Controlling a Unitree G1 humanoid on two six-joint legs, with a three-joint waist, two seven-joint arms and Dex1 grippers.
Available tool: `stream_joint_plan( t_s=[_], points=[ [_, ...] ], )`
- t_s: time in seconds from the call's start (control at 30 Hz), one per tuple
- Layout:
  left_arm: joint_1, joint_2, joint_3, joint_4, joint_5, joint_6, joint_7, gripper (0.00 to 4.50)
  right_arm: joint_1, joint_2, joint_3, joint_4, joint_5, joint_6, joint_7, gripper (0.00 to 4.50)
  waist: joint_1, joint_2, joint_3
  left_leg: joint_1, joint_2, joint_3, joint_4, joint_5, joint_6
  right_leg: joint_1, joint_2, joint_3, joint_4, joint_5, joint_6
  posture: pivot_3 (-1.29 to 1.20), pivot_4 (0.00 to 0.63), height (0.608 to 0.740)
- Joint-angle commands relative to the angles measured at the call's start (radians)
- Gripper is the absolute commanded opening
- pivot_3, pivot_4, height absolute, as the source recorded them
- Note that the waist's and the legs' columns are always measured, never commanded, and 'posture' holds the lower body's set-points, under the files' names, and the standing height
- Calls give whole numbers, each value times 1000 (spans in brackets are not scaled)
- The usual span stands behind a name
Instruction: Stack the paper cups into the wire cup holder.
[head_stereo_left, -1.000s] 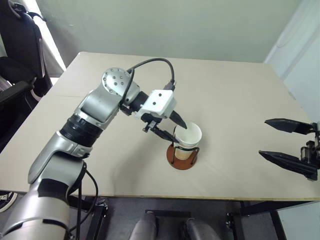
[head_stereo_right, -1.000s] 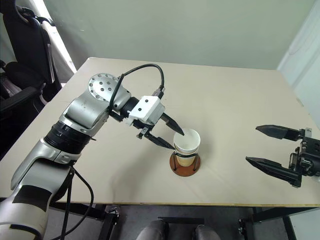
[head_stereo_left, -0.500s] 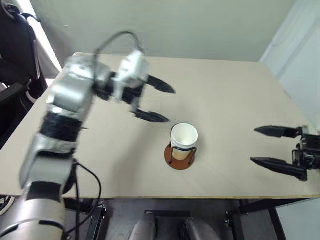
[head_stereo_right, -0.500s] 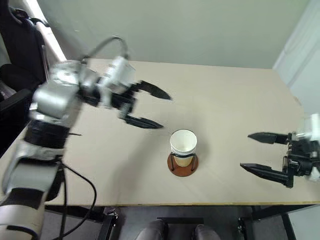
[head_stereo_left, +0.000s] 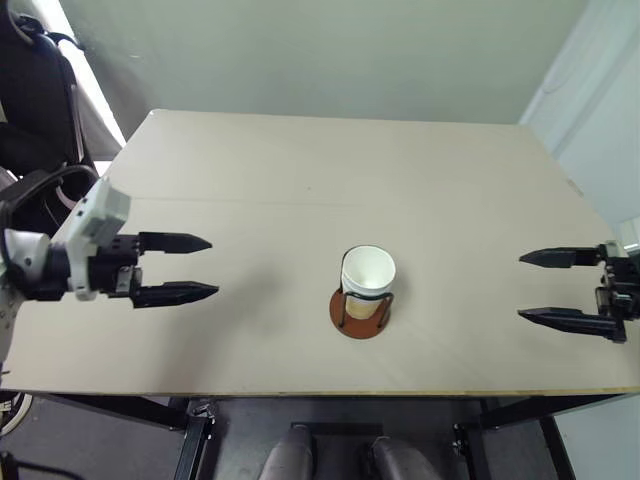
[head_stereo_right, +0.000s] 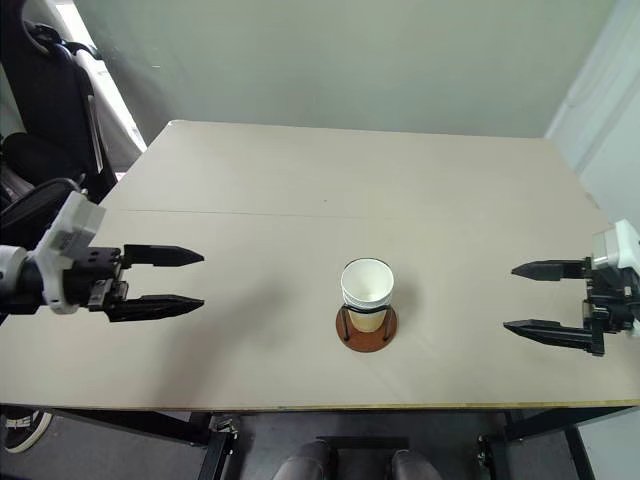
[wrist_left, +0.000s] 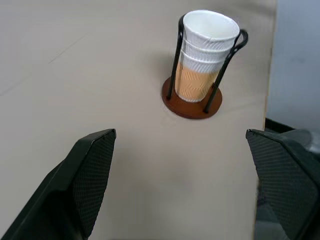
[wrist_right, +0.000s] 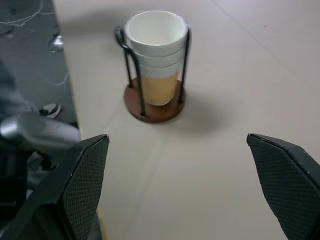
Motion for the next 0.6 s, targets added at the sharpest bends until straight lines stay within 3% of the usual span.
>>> stream_joint_plan(
  t_s=[0.03,0.23,0.6],
  points=[
    [29,34,88,-27,-34,3,-16,4459,-47,-30,-19,18,16,-4,34,4500,0,0,0,1,0,0,0,0,0,0,0,0,1,0,-1,0,150,740],
    [88,43,144,-48,-49,5,-19,4459,-65,-31,-60,29,32,-5,78,4500,-2,0,0,2,1,2,0,0,-1,-1,0,1,4,-3,-12,0,150,740],
    [112,46,168,-84,-68,14,21,4459,-129,-9,8,65,9,-32,87,4500,-7,0,0,3,2,3,-3,-1,-4,-6,1,1,11,-2,-10,0,150,740]
  ],
)
